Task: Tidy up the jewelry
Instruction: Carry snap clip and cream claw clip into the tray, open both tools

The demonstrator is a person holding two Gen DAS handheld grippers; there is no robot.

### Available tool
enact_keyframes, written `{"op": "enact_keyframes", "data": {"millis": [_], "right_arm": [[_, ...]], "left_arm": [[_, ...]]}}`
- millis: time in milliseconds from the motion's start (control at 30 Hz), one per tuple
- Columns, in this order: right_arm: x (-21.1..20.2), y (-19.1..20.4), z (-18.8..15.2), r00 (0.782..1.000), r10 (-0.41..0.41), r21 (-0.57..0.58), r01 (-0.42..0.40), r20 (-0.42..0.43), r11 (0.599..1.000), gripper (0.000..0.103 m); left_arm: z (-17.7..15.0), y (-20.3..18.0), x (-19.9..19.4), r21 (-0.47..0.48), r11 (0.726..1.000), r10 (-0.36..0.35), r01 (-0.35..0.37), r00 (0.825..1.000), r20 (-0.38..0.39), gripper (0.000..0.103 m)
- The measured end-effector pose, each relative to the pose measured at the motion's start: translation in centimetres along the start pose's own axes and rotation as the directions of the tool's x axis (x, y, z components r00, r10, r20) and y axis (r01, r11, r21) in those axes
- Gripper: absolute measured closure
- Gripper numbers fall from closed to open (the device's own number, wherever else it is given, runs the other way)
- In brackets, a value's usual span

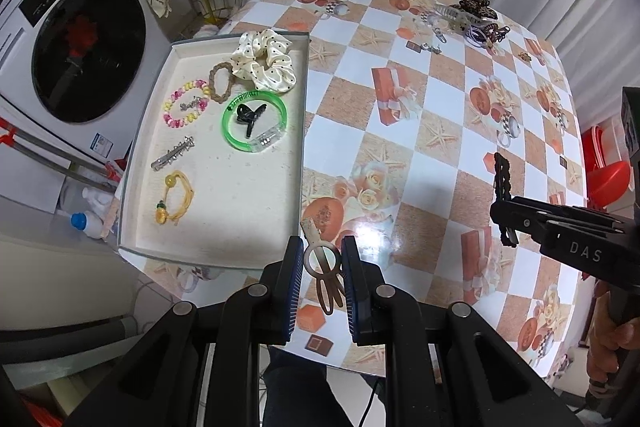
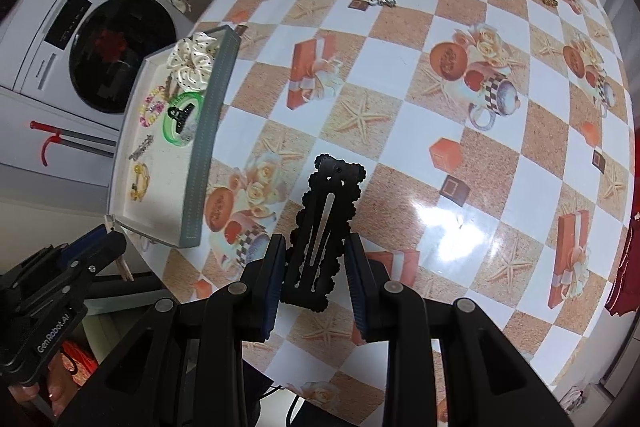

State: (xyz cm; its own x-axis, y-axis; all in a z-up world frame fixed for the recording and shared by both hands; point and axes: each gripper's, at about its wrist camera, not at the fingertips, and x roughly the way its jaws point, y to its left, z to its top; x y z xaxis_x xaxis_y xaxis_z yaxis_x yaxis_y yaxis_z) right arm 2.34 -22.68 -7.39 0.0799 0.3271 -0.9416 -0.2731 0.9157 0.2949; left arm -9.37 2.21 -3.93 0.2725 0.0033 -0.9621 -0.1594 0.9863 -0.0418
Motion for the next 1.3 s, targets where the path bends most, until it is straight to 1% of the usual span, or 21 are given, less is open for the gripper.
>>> {"op": "enact_keyframes", "data": {"millis": [233,467,567,767,900,1067,1300], "right_arm": [[0.3,2.2,0.3,1.000,-0.005,0.028,0.004,0.022,1.000,0.071],[1.4,6.1,1.0,0.999,-0.023,0.070,0.020,0.041,0.997,0.071],[2.2,8.2,1.3,0.999,-0.028,0.069,0.025,0.039,0.997,0.071],[4.2,12.0,2.0,0.999,-0.033,0.048,0.033,0.016,0.998,0.071],[5.7,14.3,2.5,0.999,-0.038,0.018,0.038,-0.007,0.999,0.071],[7.5,16.3,3.0,0.998,-0.043,-0.021,0.043,-0.036,0.999,0.071],[9.3,17.4,3.3,0.996,-0.051,-0.053,0.047,-0.075,0.997,0.071]], "left_arm": [[0.9,2.4,0.6,0.033,0.999,-0.021,0.021,1.000,-0.004,0.079],[2.2,7.5,1.6,0.074,0.996,-0.046,0.047,0.999,-0.020,0.079],[2.5,10.0,2.5,0.079,0.995,-0.052,0.055,0.998,-0.041,0.079],[2.4,13.3,4.4,0.067,0.996,-0.060,0.066,0.995,-0.085,0.079],[2.1,14.6,5.6,0.062,0.995,-0.066,0.073,0.992,-0.110,0.079],[1.9,15.2,6.8,0.056,0.995,-0.077,0.085,0.988,-0.131,0.079],[1.7,15.4,8.0,0.043,0.994,-0.091,0.099,0.984,-0.154,0.079]]}}
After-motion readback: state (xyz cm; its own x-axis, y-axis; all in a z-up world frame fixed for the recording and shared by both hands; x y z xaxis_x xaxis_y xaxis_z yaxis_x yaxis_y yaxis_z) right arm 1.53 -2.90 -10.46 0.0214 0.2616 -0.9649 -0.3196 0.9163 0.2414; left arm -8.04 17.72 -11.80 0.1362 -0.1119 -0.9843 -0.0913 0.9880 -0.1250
